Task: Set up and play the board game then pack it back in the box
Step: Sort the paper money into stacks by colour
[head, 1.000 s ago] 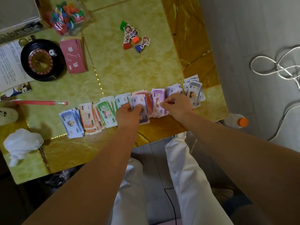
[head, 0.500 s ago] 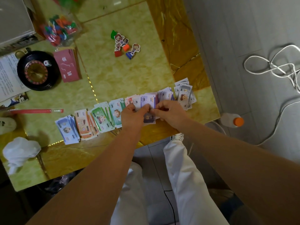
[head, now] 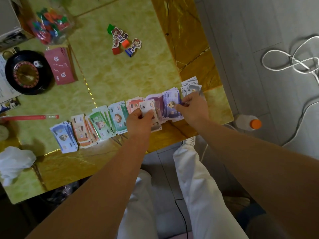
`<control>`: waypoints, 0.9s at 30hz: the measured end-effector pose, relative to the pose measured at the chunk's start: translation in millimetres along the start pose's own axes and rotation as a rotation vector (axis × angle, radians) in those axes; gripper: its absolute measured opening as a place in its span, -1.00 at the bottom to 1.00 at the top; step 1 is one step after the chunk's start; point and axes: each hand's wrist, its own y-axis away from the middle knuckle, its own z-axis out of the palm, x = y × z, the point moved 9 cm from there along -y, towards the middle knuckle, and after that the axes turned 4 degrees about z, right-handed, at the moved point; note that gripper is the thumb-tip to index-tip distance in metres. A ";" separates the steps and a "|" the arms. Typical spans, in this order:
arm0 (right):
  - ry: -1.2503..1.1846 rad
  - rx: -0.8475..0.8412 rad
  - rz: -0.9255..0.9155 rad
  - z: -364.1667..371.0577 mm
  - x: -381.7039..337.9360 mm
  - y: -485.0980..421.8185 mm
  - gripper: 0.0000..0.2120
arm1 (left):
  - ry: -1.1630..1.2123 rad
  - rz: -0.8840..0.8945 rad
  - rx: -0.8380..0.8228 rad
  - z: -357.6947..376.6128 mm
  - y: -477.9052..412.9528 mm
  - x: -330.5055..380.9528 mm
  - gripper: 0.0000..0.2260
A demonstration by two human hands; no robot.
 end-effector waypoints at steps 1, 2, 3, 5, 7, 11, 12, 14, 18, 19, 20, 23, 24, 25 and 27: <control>-0.038 0.007 -0.001 -1.6 -0.7 1.9 -0.73 | -0.001 0.005 -0.005 2.0 1.5 0.7 -0.85; -0.084 -0.002 -0.018 -1.5 -1.9 3.7 -0.72 | -0.002 0.014 -0.006 3.8 3.2 2.1 -0.85; -0.131 -0.033 -0.047 -1.9 -5.0 6.1 -0.74 | -0.006 0.020 -0.009 7.2 6.4 5.4 -0.86; -0.176 -0.176 -0.125 2.8 -14.0 14.4 -0.82 | -0.021 0.035 -0.022 15.9 11.3 12.0 -0.88; -0.143 -0.313 -0.185 8.8 -19.2 23.6 -0.91 | -0.042 0.052 -0.044 27.0 14.2 18.9 -0.89; -0.178 -0.270 -0.131 -8.9 -6.1 13.0 -0.92 | -0.116 0.068 -0.064 50.1 13.1 28.9 -0.87; -0.176 -0.251 -0.105 -14.8 -1.7 8.3 -0.92 | -0.148 0.075 -0.055 52.5 10.7 29.5 -0.88; -0.129 -0.214 -0.059 -28.1 6.0 -0.4 -0.93 | -0.224 0.086 -0.028 53.0 5.4 27.8 -0.94; 0.007 -0.046 -0.045 -52.5 14.7 -16.9 -0.88 | -0.362 0.045 0.000 53.2 1.1 16.6 -0.72; 0.029 -0.015 -0.048 -54.8 13.9 -18.3 -0.86 | -0.373 0.038 -0.018 55.4 1.9 13.3 -0.70; 0.049 0.008 -0.047 -55.9 12.8 -19.5 -0.83 | -0.381 0.035 -0.035 57.7 2.8 11.0 -0.70; 0.057 0.036 -0.075 -56.0 4.6 -15.8 -0.79 | -0.422 0.061 -0.055 61.2 6.4 8.8 -0.70; 0.048 0.008 -0.140 -52.1 -4.4 -13.0 -0.81 | -0.429 0.082 -0.043 60.4 6.7 10.2 -0.70; 0.034 -0.037 -0.209 -45.7 -13.3 -9.4 -0.85 | -0.445 0.105 -0.030 59.6 7.2 13.1 -0.71; 0.055 -0.148 -0.277 -28.3 -22.9 -6.8 -0.92 | -0.482 0.140 -0.010 58.0 6.3 20.6 -0.71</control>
